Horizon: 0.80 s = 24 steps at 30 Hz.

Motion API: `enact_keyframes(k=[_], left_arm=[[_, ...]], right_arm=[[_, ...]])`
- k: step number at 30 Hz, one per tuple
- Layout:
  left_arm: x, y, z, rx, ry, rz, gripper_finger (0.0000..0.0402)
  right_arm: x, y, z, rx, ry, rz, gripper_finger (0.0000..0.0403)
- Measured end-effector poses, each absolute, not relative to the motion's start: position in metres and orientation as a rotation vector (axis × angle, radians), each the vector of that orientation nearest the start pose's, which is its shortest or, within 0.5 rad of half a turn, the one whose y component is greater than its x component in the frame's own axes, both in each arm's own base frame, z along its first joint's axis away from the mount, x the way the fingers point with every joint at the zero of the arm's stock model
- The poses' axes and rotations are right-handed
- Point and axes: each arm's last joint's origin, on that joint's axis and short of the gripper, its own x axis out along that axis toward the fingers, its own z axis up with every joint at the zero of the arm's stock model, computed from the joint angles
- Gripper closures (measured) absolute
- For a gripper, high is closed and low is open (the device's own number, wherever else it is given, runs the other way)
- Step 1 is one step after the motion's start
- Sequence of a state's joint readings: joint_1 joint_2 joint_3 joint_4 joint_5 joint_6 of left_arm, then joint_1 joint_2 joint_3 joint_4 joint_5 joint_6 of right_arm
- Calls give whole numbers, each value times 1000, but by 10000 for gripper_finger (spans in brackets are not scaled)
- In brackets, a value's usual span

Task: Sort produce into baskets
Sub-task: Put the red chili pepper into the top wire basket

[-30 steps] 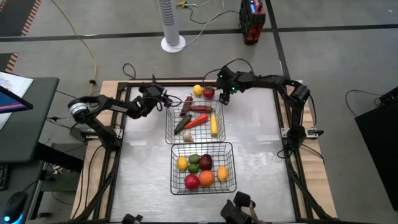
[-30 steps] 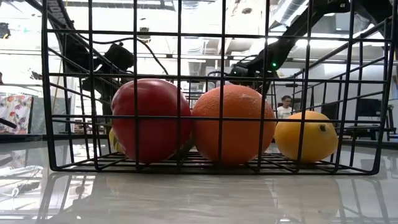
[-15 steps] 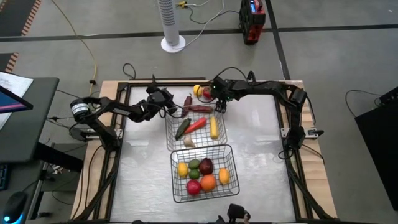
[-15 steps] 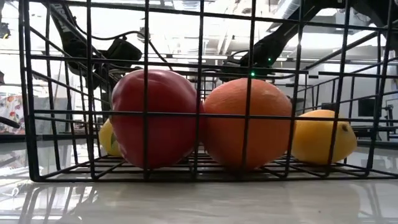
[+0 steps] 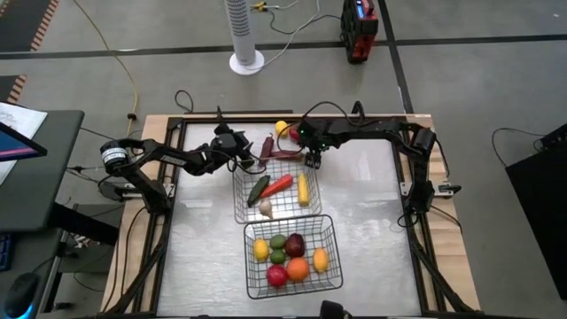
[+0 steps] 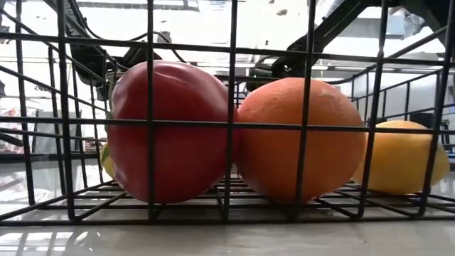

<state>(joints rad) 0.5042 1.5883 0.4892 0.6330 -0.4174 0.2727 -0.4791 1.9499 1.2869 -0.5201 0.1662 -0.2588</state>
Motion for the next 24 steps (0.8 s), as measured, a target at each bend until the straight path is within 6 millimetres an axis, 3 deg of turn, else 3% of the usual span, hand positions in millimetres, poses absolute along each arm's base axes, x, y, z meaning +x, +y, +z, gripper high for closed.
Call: enact_keyframes(k=[11, 18, 24], left_arm=[[230, 148, 133, 191, 600, 853, 178], [226, 152, 130, 167, 632, 869, 178], [226, 152, 131, 164, 628, 872, 178]], right_arm=[[340, -184, 160, 55, 1137, -195, 93], [343, -184, 161, 37, 1115, -191, 94], [346, -180, 157, 19, 1118, -185, 118]])
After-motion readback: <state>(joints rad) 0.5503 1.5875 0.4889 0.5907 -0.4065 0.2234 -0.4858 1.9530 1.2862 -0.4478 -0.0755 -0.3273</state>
